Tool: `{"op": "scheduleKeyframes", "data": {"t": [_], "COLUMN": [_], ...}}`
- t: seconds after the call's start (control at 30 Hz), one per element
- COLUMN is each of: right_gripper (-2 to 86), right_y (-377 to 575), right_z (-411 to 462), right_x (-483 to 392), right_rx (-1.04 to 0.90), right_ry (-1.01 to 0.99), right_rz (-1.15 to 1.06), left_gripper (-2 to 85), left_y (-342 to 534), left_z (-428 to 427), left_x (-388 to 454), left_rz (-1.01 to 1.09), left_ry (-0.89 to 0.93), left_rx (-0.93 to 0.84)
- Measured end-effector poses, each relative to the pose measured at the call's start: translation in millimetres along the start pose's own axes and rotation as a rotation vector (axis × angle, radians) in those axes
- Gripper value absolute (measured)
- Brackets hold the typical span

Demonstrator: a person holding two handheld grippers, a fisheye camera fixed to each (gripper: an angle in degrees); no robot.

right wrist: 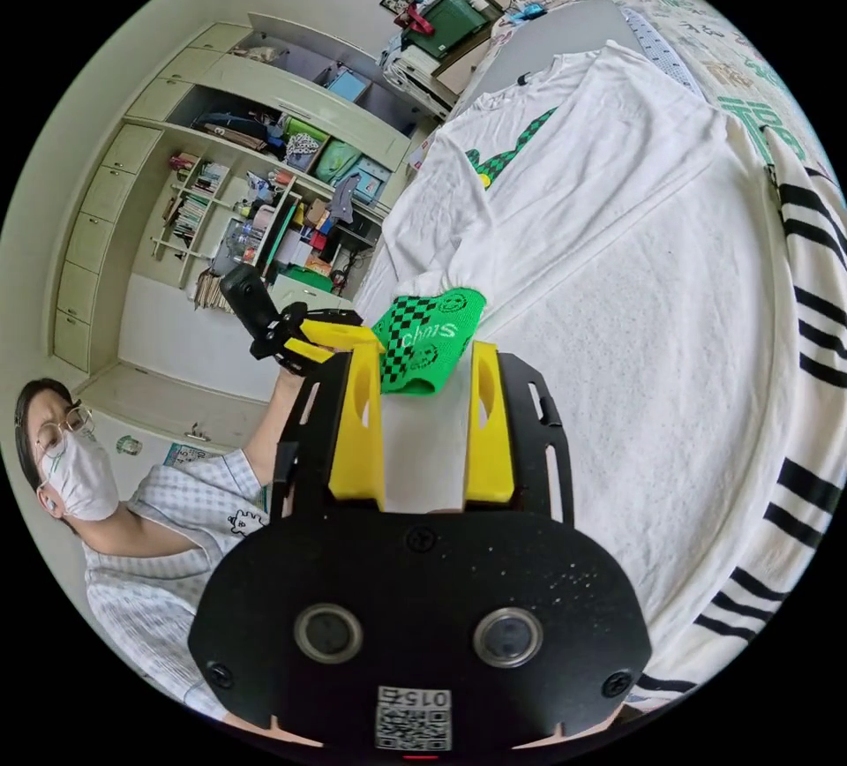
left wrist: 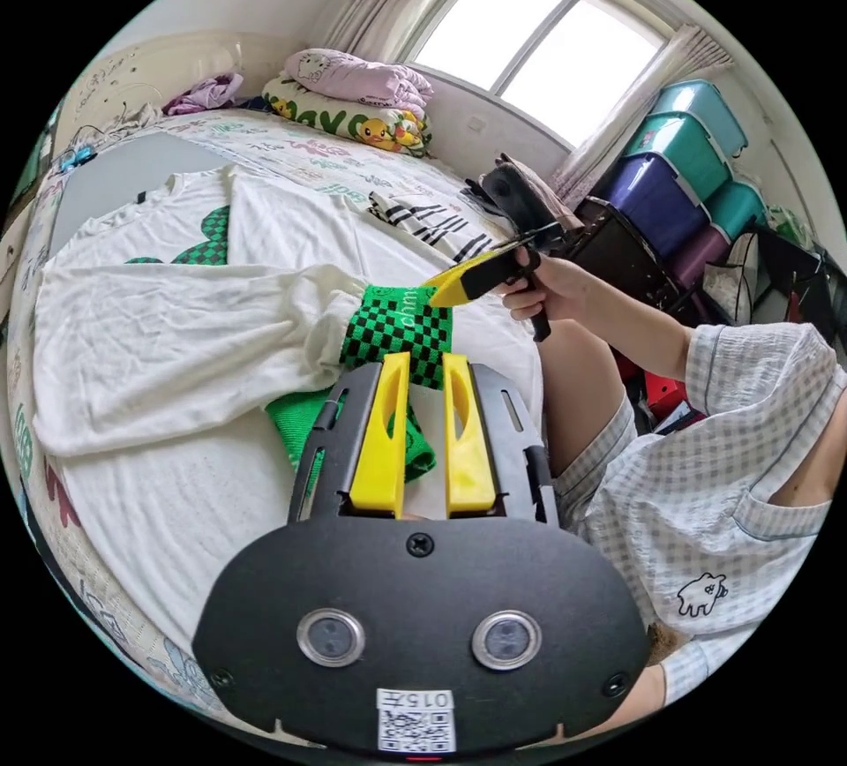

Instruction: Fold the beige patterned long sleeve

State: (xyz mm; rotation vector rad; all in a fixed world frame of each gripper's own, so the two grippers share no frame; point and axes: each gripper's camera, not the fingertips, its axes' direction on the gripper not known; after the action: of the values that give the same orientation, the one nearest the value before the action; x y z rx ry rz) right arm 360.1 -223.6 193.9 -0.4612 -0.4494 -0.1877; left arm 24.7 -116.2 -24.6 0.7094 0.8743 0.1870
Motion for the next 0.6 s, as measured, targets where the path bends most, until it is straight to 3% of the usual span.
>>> {"op": "scheduleKeyframes", "data": {"t": [0.2, 0.43, 0.6], "right_gripper": [2.1, 0.6, 0.5], "right_y": [0, -12, -14], "right_z": [-36, -45, -37], "right_x": [-10, -36, -51], "right_rx": [0.022, -0.013, -0.018], "right_ry": [0.051, 0.166, 0.263], "right_rz": [0.005, -0.039, -0.037], "left_gripper": [6.1, 6.0, 2.1], "left_y": [2, 56, 49], "left_z": [-58, -144, -151], "left_x": [-37, -106, -121], "left_rz": [-0.115, -0.528, -0.703], "left_ry": [-0.004, -0.151, -0.333], "left_rx": [0.183, 0.570, 0.488]}}
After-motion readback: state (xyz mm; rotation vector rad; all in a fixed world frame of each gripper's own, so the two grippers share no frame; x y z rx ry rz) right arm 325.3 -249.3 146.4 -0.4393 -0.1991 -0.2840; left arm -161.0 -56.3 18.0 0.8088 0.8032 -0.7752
